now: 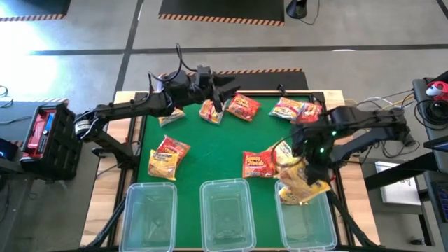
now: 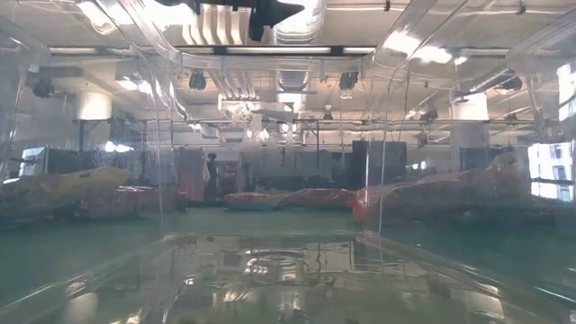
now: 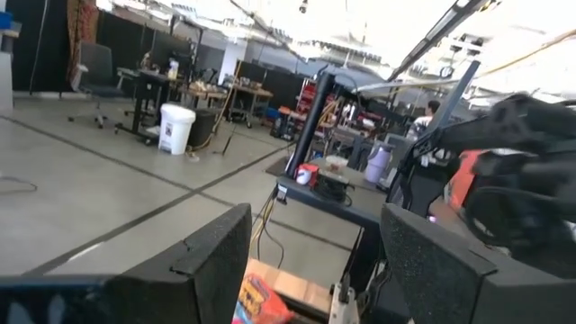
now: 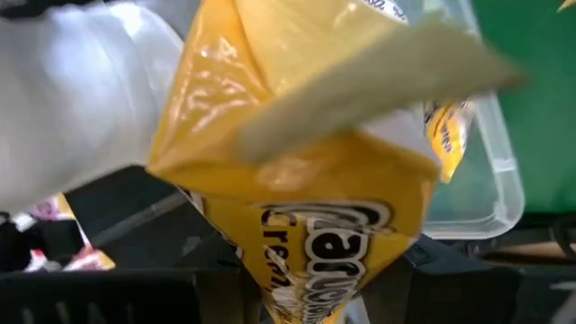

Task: Sort Maruchan noodles
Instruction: Put the yellow noodle pack into the right transparent bin, then put the orange noodle pack into the middle transparent bin

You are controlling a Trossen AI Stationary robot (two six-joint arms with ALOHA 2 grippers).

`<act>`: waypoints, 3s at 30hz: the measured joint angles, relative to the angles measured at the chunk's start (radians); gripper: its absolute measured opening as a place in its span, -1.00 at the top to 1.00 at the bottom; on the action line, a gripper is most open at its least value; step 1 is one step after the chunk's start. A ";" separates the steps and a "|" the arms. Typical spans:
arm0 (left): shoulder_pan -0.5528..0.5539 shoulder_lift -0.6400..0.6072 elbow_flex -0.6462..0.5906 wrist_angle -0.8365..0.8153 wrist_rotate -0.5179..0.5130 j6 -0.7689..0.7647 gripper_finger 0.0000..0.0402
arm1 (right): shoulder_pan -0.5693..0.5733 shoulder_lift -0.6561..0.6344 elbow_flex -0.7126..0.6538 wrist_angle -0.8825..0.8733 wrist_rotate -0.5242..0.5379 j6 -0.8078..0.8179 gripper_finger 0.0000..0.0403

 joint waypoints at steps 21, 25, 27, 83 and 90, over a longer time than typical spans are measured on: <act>-0.025 -0.054 0.000 -0.135 0.046 -0.016 -0.15 | 0.244 0.259 -0.038 -0.078 0.004 0.053 0.41; -0.029 -0.080 0.000 -0.135 0.047 -0.020 -0.15 | 0.277 0.285 -0.059 -0.078 0.046 -0.015 0.40; -0.031 -0.090 0.000 -0.135 0.047 -0.024 -0.15 | 0.286 0.291 -0.064 -0.078 0.083 -0.039 0.39; -0.056 -0.117 0.000 -0.288 0.049 -0.054 -0.15 | 0.276 0.094 -0.152 0.112 0.628 -0.078 0.23; -0.057 -0.108 0.000 -0.429 0.033 -0.127 -0.15 | 0.218 -0.035 -0.155 0.120 1.010 -0.086 0.25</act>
